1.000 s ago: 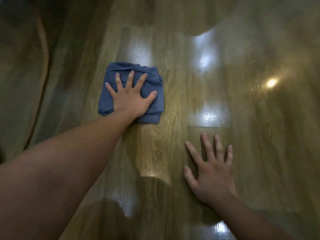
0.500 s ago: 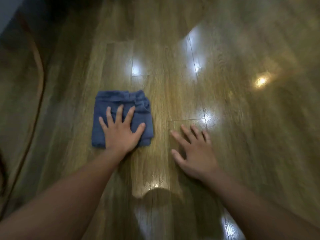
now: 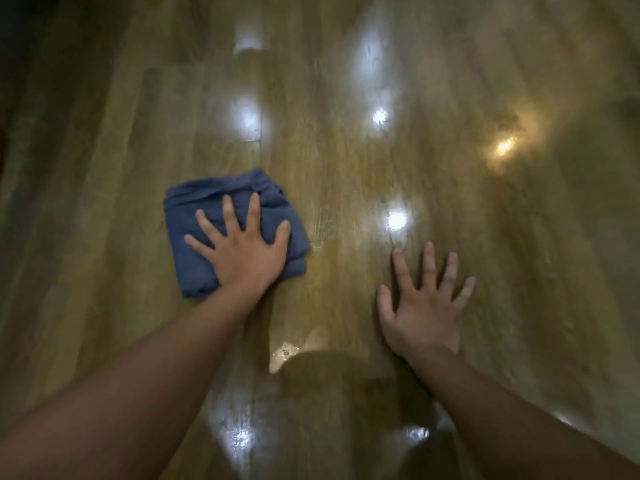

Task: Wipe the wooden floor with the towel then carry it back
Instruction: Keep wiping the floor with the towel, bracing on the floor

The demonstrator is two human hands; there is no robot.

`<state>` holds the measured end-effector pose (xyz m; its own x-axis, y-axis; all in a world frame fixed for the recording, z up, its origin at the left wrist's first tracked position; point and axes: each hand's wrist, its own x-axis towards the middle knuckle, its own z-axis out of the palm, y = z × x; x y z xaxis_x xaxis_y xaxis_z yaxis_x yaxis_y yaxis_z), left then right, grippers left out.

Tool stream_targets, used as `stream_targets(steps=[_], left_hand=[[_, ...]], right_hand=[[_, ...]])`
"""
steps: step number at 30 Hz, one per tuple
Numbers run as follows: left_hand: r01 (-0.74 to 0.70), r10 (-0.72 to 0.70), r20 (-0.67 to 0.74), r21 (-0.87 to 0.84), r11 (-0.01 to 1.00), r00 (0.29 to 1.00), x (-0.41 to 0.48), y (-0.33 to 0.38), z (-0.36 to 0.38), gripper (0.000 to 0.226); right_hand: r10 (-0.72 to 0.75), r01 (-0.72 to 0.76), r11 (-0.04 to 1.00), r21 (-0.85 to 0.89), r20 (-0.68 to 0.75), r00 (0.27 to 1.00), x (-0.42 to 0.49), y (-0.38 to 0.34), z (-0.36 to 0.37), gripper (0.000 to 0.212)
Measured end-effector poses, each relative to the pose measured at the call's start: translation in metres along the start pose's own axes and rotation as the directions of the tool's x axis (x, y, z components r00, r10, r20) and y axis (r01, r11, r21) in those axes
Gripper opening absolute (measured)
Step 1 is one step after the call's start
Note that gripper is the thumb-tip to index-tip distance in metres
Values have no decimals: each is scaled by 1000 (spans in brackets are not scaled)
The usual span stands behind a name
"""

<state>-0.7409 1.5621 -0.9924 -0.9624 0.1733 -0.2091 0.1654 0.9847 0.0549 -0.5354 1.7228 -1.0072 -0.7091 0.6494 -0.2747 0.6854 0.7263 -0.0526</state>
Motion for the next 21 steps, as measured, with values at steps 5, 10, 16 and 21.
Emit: stream_targets(steps=[5, 10, 16, 21], left_hand=[[-155, 153, 49, 41, 987, 987, 50, 120, -2, 80], [-529, 521, 249, -37, 848, 817, 23, 186, -9, 84], [-438, 422, -120, -309, 844, 899, -37, 78, -2, 59], [-384, 384, -7, -3, 923, 923, -63, 53, 42, 69]], right_hand=[[-1, 2, 1000, 20, -60, 998, 4, -2, 5, 70], [-9, 10, 999, 32, -52, 999, 4, -1, 4, 71], [-9, 10, 999, 51, -17, 1000, 5, 1, 3, 71], [-86, 86, 996, 1, 13, 996, 10, 11, -26, 67]])
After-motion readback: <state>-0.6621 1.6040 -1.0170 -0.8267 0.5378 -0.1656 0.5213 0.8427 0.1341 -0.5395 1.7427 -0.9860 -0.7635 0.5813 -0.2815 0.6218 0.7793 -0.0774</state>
